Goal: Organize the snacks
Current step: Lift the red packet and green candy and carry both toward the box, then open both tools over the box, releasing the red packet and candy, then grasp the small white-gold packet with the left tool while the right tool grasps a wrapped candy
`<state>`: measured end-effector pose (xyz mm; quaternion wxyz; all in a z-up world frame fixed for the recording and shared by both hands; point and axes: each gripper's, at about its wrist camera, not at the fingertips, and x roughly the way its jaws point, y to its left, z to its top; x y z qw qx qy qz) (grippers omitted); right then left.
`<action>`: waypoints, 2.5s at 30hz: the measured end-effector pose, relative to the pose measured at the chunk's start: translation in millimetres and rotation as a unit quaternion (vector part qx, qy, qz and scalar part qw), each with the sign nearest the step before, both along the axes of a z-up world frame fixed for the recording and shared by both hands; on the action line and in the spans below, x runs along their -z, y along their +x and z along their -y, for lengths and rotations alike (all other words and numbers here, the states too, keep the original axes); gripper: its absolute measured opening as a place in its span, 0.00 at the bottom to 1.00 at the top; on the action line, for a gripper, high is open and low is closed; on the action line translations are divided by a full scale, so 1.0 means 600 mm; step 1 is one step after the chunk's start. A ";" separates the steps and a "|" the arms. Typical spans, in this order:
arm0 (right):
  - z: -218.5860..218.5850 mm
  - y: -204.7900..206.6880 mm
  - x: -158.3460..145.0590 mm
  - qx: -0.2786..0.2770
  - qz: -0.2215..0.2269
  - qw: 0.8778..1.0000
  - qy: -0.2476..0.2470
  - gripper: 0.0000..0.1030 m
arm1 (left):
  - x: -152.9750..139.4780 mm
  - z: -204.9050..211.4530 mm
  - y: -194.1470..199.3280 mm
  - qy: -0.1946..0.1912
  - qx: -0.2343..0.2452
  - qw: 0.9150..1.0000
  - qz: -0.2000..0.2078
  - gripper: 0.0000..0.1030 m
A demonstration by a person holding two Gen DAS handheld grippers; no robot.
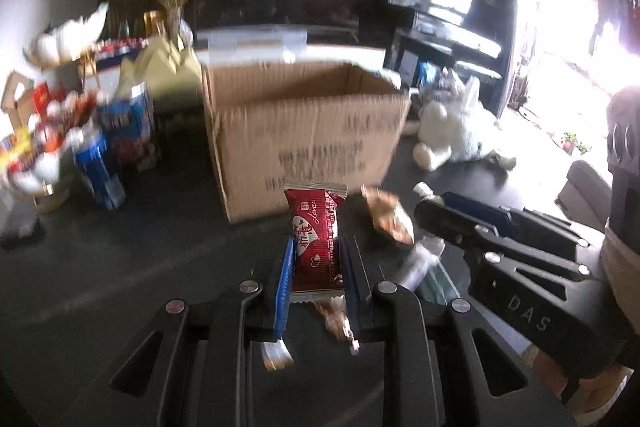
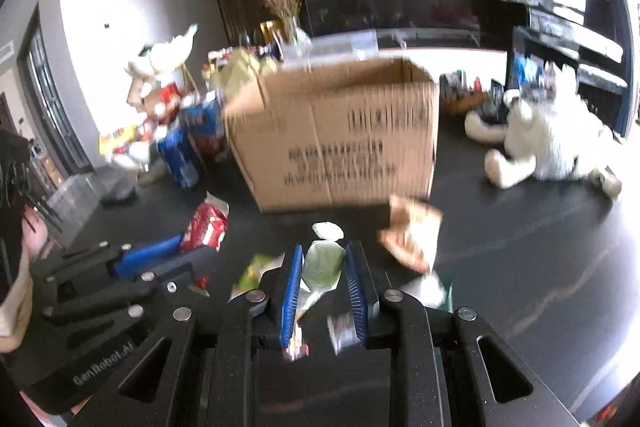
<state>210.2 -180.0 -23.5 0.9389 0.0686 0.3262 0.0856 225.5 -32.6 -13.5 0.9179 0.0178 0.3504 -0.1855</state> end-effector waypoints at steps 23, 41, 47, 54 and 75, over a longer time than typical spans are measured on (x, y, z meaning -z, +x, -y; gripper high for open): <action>0.053 0.261 -0.110 -0.005 0.007 0.999 0.033 0.23 | -0.097 0.045 0.260 0.027 -0.015 0.999 -0.007 0.23; 0.060 0.259 -0.060 -0.003 -0.021 0.999 0.027 0.37 | -0.068 0.023 0.226 0.052 -0.037 0.998 -0.002 0.49; 0.032 0.182 -0.050 -0.028 -0.019 0.999 0.031 0.39 | -0.060 -0.005 0.138 0.041 -0.022 0.999 0.002 0.49; -0.008 0.091 -0.048 -0.045 0.002 0.999 0.009 0.39 | -0.053 -0.041 0.055 0.038 -0.028 0.999 0.014 0.49; -0.064 -0.019 0.075 -0.105 -0.076 0.991 -0.012 0.39 | 0.078 -0.061 -0.048 0.059 0.009 0.997 -0.042 0.51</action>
